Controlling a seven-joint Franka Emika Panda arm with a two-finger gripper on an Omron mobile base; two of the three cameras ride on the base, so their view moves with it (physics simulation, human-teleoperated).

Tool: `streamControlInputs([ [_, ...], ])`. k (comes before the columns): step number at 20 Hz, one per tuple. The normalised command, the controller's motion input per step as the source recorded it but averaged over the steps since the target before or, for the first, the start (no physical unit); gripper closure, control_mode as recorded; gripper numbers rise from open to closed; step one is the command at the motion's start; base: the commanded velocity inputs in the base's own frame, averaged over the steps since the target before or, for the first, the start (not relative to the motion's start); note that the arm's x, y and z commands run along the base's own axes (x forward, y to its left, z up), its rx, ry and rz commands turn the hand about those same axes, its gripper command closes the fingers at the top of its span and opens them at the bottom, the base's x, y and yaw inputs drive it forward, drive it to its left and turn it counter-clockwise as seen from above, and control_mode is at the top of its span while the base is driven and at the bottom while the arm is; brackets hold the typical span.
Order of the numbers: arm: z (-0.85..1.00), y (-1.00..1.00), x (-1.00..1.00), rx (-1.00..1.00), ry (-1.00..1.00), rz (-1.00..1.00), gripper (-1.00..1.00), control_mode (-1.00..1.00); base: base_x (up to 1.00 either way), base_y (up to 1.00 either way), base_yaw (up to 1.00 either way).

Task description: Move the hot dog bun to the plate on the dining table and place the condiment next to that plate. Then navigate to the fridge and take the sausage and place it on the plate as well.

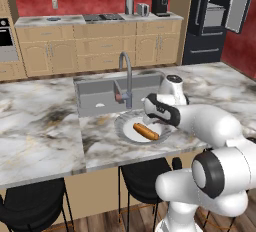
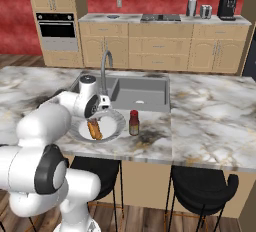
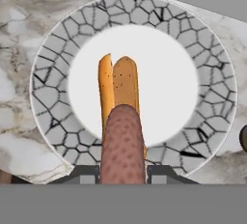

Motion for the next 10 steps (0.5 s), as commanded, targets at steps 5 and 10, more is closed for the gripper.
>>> streamControlInputs([
  [5, -0.29, -0.04, 0.13, -0.02, 0.0, 0.0, 1.0, -1.0, 0.0, 0.0, 0.0],
  [10, -0.27, 0.0, 0.15, -0.07, 0.0, 0.0, 1.0, -1.0, 0.0, 0.0, 0.0],
])
